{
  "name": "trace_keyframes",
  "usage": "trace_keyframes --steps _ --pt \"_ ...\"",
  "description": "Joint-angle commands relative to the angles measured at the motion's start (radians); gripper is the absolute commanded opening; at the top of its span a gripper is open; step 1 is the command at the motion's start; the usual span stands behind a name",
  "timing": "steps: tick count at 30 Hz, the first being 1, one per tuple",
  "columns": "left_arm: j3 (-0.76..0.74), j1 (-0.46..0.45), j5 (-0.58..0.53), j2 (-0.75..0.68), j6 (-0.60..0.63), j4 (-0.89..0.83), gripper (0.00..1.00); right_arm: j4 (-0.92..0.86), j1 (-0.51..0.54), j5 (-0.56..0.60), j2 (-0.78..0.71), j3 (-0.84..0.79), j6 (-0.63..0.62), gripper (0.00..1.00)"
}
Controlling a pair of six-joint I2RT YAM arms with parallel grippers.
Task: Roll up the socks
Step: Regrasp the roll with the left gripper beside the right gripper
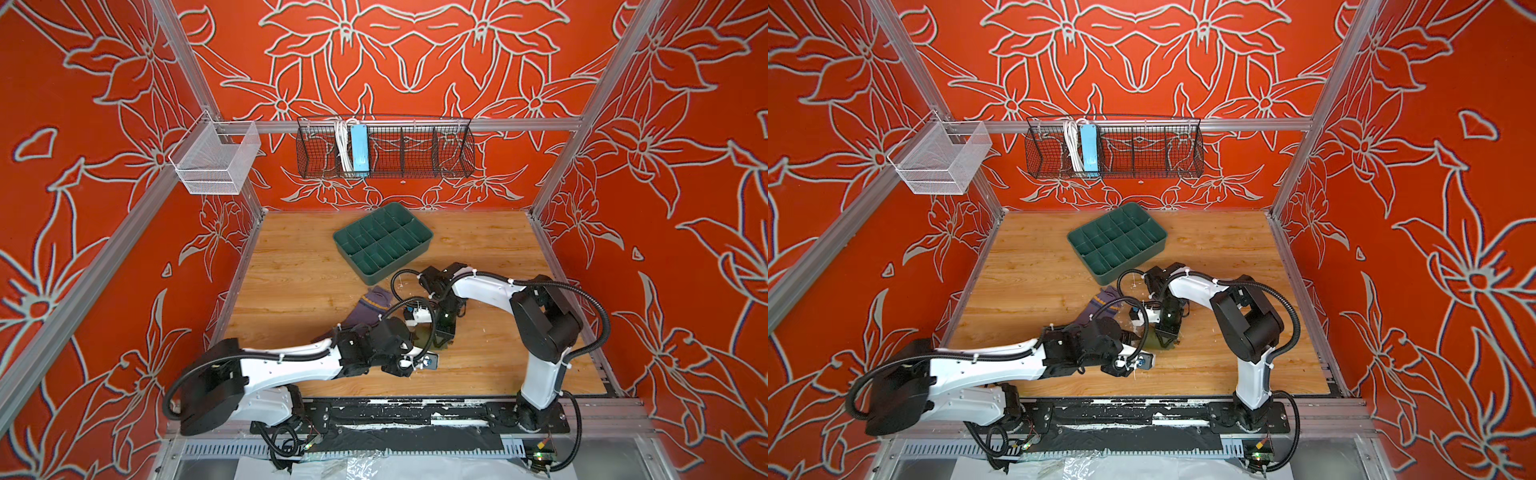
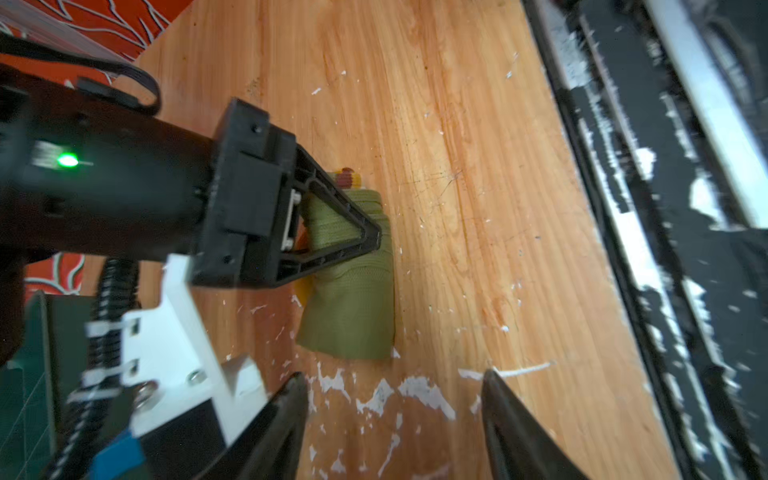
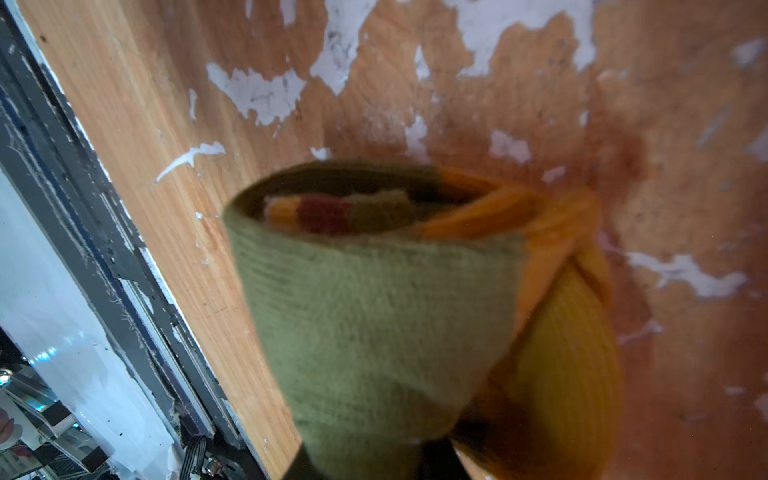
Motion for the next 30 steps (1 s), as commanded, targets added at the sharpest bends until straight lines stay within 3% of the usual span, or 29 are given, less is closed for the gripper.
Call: trace_keyframes --steps 1,7,11,21,22,23,27,30 --pt "-0.012 -0.001 -0.076 0.1 -0.068 0.219 0.63 0.072 0.005 -0.005 0.07 -0.039 -0.003 0.0" --pt "0.044 0.001 -0.14 0.31 -0.079 0.3 0.61 0.064 -0.001 -0.031 0.059 -0.038 -0.007 0.0" --pt "0.062 0.001 -0.164 0.376 -0.1 0.328 0.58 0.058 -0.001 -0.054 0.053 -0.041 -0.005 0.0" --pt "0.07 0.001 -0.172 0.408 -0.129 0.28 0.17 0.065 -0.029 -0.16 0.053 -0.004 0.041 0.0" --pt "0.072 0.001 -0.172 0.408 -0.131 0.259 0.13 0.071 -0.034 -0.161 0.044 -0.004 0.05 0.04" --pt "0.078 0.001 -0.169 0.406 -0.137 0.228 0.08 0.089 -0.04 -0.148 0.027 -0.01 0.06 0.16" --pt "0.072 0.001 -0.191 0.419 -0.17 0.171 0.08 0.257 -0.059 0.015 -0.12 -0.099 0.116 0.56" --pt "0.078 0.001 -0.202 0.445 -0.185 0.156 0.08 0.395 -0.094 0.054 -0.266 -0.189 0.139 0.65"
